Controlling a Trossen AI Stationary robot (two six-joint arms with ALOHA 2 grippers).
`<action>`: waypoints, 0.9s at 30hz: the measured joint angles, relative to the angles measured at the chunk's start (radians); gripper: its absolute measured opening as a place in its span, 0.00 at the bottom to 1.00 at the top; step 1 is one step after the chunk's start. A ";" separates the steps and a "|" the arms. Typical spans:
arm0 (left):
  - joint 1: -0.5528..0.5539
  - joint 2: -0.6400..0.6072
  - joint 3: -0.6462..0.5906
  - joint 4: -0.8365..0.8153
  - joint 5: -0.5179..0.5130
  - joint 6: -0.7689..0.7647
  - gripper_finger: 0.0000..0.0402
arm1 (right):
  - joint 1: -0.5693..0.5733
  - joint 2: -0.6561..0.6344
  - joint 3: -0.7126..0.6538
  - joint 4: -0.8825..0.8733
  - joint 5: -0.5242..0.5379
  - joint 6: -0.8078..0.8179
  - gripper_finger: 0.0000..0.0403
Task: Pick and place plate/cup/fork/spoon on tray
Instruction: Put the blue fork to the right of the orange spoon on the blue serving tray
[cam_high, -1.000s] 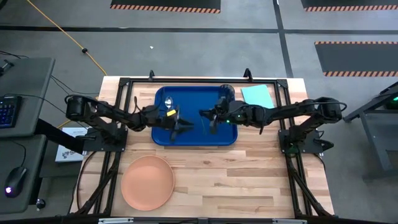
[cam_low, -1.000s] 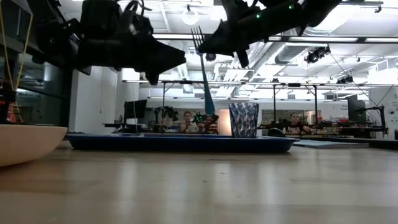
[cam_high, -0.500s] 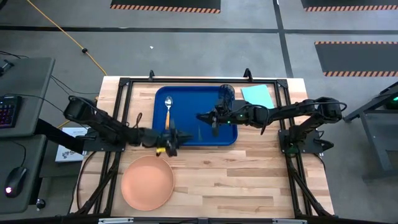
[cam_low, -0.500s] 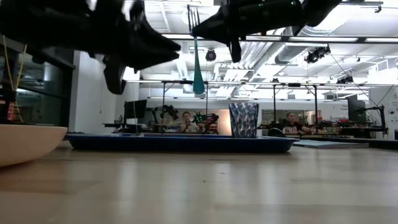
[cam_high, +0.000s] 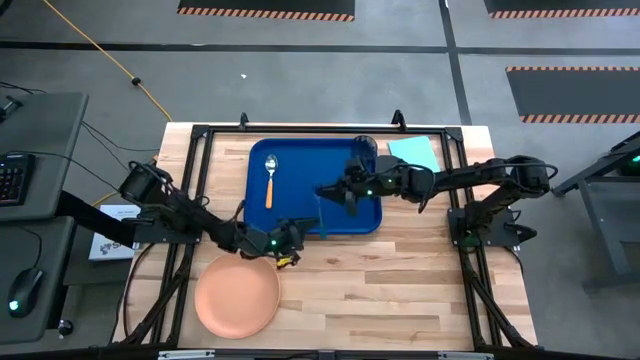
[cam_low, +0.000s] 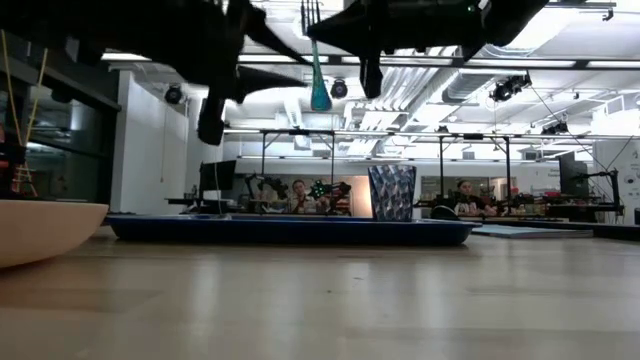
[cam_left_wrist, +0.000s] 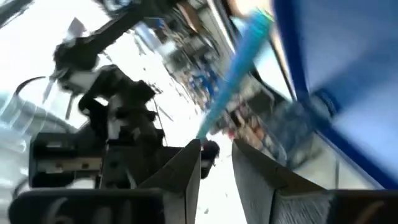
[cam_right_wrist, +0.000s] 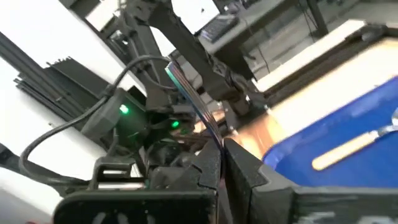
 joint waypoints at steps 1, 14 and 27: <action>-0.003 0.004 0.002 -0.009 -0.024 0.014 0.21 | -0.005 0.000 0.000 -0.010 -0.015 0.015 0.00; -0.049 0.011 0.008 -0.036 0.045 0.131 0.21 | -0.014 0.001 0.000 -0.066 0.017 0.008 0.00; -0.044 0.012 0.008 -0.050 0.101 0.148 0.21 | 0.054 0.001 0.000 -0.026 0.047 0.031 0.00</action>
